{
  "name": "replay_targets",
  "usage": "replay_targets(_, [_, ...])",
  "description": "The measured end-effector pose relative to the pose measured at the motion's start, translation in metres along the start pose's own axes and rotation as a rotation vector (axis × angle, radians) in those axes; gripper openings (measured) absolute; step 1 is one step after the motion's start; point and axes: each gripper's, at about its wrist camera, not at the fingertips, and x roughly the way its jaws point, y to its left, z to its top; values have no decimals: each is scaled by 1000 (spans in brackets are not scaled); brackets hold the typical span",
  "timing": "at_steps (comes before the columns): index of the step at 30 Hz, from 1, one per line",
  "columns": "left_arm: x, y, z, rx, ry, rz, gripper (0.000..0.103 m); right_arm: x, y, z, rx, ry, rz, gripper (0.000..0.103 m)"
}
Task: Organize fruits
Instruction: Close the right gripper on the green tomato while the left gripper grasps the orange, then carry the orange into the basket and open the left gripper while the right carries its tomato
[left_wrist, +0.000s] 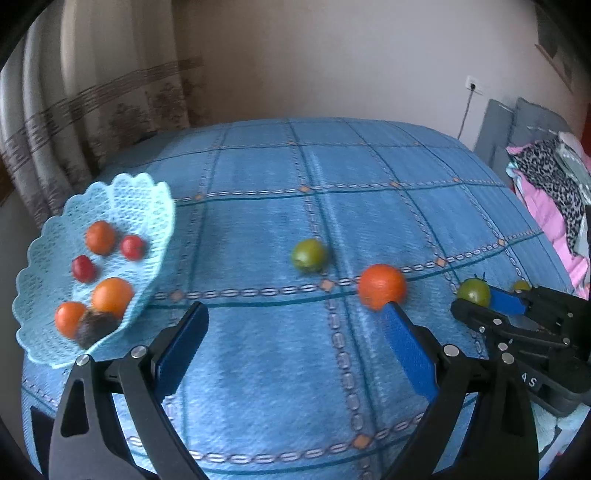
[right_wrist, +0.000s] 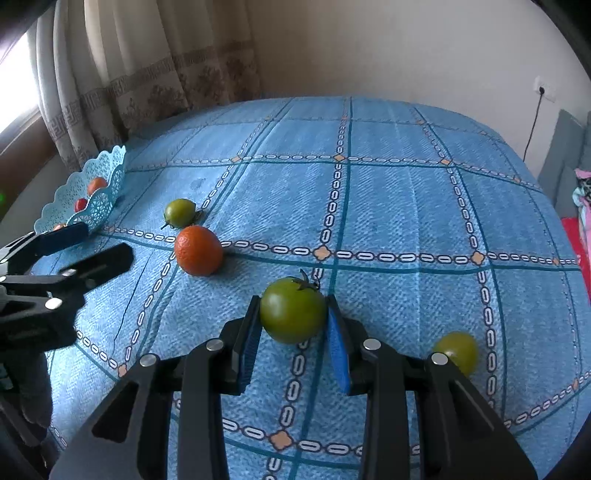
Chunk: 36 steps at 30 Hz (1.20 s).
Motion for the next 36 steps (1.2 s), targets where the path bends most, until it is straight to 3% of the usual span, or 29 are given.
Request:
replay_targets(6, [13,-22,4,37,14,-21,93,-5,-9,-1,10,-24,-2,34])
replay_targets(21, [58,-45,10,36,107,-84,63,-8,-21,-5,46,-39,33,34])
replay_targets(28, [58,-45,9,22,80,-132,39,-8,-21,-5,45,-41,36,34])
replay_targets(36, [50,-42,4,12,72,-139,38,-9,-20,-5,48,-46,38,34])
